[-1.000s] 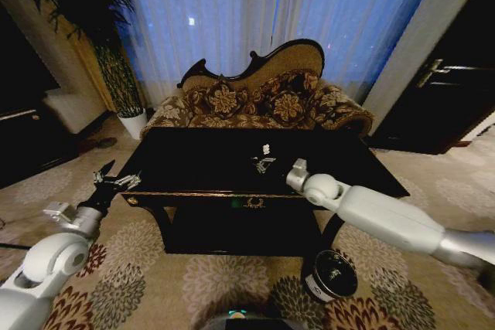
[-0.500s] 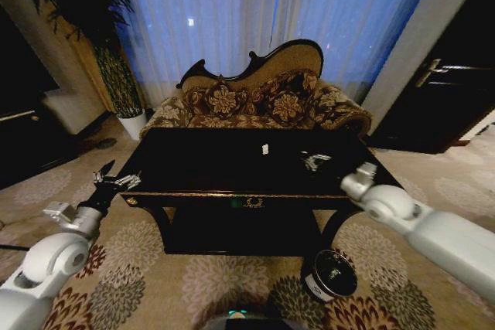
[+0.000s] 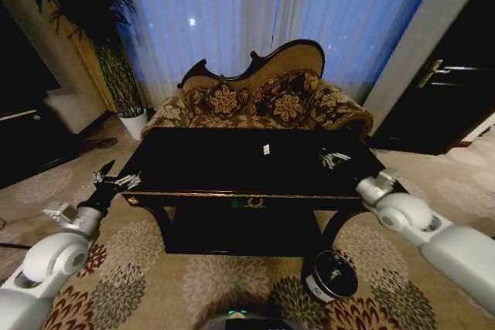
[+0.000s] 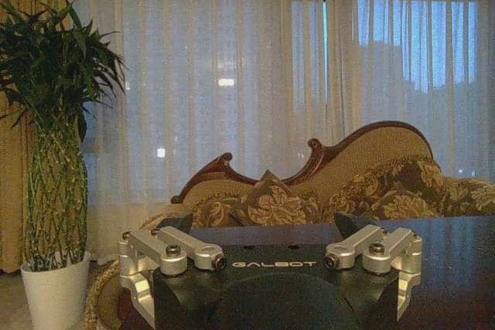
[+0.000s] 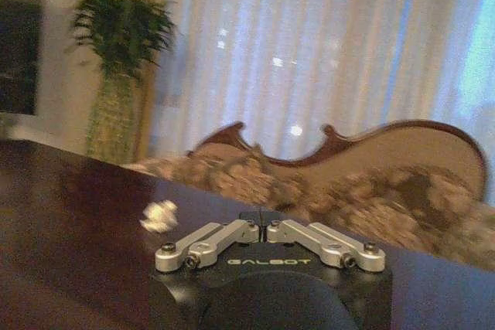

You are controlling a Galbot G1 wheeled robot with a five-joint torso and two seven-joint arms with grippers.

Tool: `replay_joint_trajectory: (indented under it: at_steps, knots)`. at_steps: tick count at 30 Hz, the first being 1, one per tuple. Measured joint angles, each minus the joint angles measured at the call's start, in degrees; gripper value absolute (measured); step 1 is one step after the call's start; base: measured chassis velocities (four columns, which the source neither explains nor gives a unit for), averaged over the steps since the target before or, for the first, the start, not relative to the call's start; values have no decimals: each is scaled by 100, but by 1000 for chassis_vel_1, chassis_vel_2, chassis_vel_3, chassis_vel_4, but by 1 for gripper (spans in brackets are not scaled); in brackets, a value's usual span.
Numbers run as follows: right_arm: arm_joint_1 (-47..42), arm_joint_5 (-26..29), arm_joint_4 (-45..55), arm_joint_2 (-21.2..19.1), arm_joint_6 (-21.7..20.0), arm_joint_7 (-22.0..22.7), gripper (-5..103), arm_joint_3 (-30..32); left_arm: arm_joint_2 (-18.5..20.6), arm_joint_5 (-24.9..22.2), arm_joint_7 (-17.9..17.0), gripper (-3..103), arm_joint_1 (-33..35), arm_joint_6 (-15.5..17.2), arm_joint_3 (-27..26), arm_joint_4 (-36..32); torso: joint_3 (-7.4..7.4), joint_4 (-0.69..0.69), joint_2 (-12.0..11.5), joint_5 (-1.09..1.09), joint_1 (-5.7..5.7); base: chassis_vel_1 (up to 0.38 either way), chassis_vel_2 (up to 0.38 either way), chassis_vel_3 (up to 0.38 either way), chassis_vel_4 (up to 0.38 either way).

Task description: Move to the front of the table and place the trash on the table into the trash bin.

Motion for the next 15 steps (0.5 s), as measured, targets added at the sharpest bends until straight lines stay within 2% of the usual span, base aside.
replay_joint_trajectory:
  at_steps: [6,8,11,13,15]
  knots:
    - [-561,-213,-192,377,137,-51,0,546,0,0,0,100,0,0,0,0,0,2,0,-2,0,0,0,0,0]
    - [-899,-259,-255,633,198,-81,0,921,0,0,0,100,0,0,0,0,0,2,0,0,0,0,0,0,0]
    - [-1120,-289,-258,769,234,-119,0,1177,0,0,0,100,0,0,0,0,0,3,0,-1,0,0,0,0,0]
    - [-1587,-320,-208,990,331,-204,0,1665,0,0,0,100,0,0,0,0,0,1,0,-1,0,0,0,0,0]
    - [-1804,-319,-167,1085,382,-248,0,1863,0,0,0,100,0,0,0,0,0,1,0,-1,0,0,0,0,0]
